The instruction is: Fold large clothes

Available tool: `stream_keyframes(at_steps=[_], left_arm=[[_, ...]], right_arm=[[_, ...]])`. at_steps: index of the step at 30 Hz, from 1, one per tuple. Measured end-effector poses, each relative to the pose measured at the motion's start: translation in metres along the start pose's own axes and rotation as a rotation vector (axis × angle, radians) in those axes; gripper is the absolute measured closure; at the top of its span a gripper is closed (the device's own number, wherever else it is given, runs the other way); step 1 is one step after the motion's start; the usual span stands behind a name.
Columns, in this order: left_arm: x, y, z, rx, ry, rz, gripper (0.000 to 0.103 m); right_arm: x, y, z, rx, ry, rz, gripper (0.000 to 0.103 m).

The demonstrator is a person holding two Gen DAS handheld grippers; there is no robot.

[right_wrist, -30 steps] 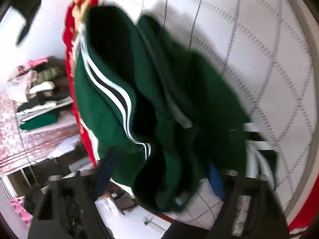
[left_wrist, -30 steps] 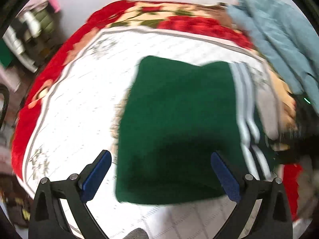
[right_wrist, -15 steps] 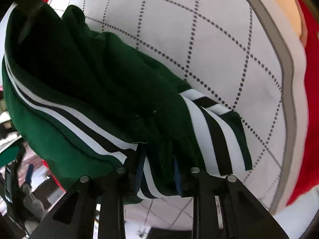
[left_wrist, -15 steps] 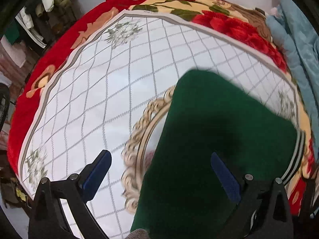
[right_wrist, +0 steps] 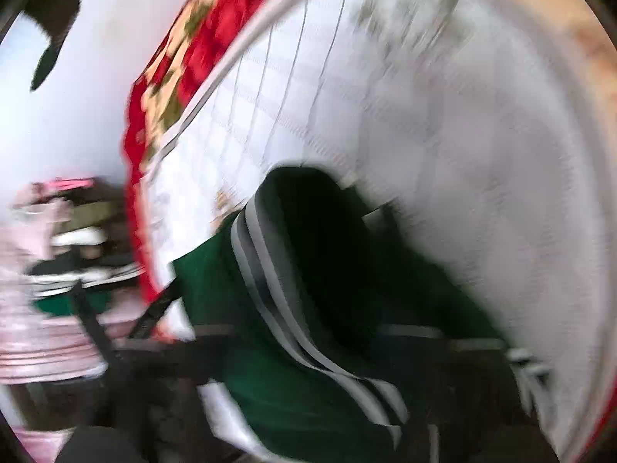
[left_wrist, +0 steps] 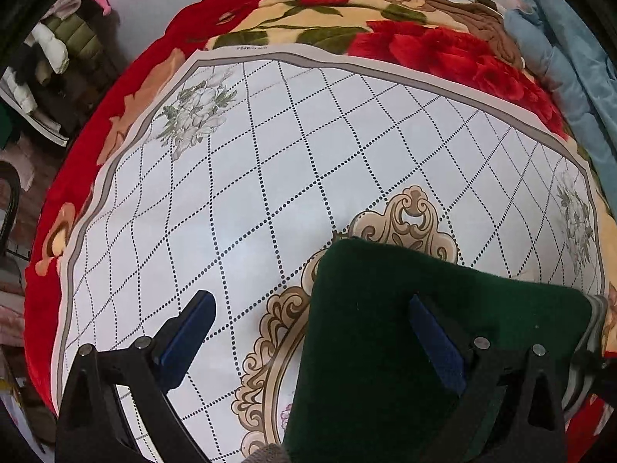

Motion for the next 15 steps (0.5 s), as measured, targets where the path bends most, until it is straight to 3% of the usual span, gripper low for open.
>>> stream_keyframes(at_steps=[4, 6, 9, 10, 12, 13, 14, 15], left_arm=[[-0.007, 0.002, -0.003, 0.017, 0.011, 0.024, 0.000], [-0.009, 0.001, -0.005, 0.019, 0.016, 0.030, 0.000], [-0.001, 0.003, -0.005, 0.025, 0.010, 0.021, 0.000], [0.006, 0.007, -0.002, 0.033, 0.001, 0.027, 0.000], [0.017, 0.013, 0.004, 0.046, -0.017, 0.038, 0.000], [0.021, 0.016, 0.008, 0.050, -0.021, 0.037, 0.000], [0.027, 0.020, 0.015, 0.055, -0.023, 0.034, 0.000], [0.030, 0.023, 0.022, 0.060, -0.023, 0.035, 0.000]], right_arm=[[0.017, 0.002, -0.003, 0.020, -0.110, 0.145, 0.100], [0.013, -0.026, -0.014, -0.058, -0.075, 0.191, 0.100], [0.002, -0.024, -0.018, -0.059, -0.016, 0.171, 0.093], [0.006, -0.020, -0.013, -0.051, -0.016, 0.158, 0.087], [0.023, -0.009, 0.004, -0.027, -0.019, 0.109, 0.055], [0.032, -0.010, 0.014, -0.021, -0.021, 0.095, 0.021], [0.038, -0.011, 0.030, -0.016, -0.020, 0.111, 0.010], [0.049, -0.010, 0.040, -0.011, -0.017, 0.126, 0.010]])
Point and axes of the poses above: each gripper's, at about its wrist camera, not at the fingertips, and x roughly against the way its jaws point, y to its left, z to its underside, the point moved 3 cm from there along -x, roughly the way its jaws point, and after that the axes turned 3 degrees about y, right-handed, at the moved point
